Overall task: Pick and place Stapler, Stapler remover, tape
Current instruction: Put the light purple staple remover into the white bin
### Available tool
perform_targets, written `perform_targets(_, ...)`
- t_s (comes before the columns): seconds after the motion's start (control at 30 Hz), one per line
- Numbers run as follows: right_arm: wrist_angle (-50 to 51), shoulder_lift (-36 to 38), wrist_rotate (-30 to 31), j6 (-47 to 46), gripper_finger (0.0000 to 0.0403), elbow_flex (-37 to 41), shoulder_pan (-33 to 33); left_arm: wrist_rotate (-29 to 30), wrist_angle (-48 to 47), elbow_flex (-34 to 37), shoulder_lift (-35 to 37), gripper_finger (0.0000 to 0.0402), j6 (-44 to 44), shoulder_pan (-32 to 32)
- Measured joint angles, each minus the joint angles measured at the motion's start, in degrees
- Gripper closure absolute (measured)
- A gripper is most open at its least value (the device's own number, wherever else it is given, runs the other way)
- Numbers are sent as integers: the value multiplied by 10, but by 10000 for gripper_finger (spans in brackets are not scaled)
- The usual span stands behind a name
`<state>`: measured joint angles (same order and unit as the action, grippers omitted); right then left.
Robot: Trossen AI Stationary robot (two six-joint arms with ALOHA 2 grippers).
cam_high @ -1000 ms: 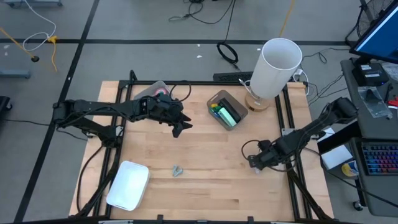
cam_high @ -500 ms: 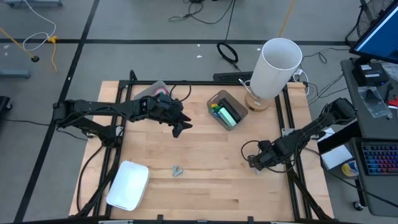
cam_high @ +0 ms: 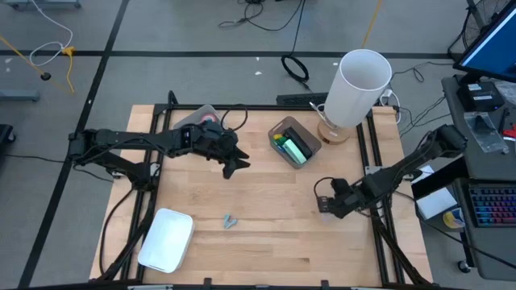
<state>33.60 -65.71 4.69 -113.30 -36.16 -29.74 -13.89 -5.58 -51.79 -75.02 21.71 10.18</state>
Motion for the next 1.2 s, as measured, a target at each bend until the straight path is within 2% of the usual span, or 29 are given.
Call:
perform_targets(0.1,-58,24,88,12,366,0,2,-20,25,0,0,202,0,0)
perform_targets(0.23,-164,41,193,77,366,0,22,-53,67,0,0,202,0,-1)
perform_targets(0.4,-336,37,255,213,366,0,68,-105,104,0,0,202,11,-11)
perform_targets(0.57,-475,27,254,349,366,0,123,-144,128,0,0,202,32,-30)
perform_targets(0.73,-582,8,220,425,366,0,164,-141,151,0,0,202,67,-48)
perform_targets(0.97,-675,-44,161,450,366,0,196,-70,161,0,-3,202,116,-59)
perform_targets(1.2,-744,-95,116,446,366,-1,212,-69,198,0,-51,202,176,-62)
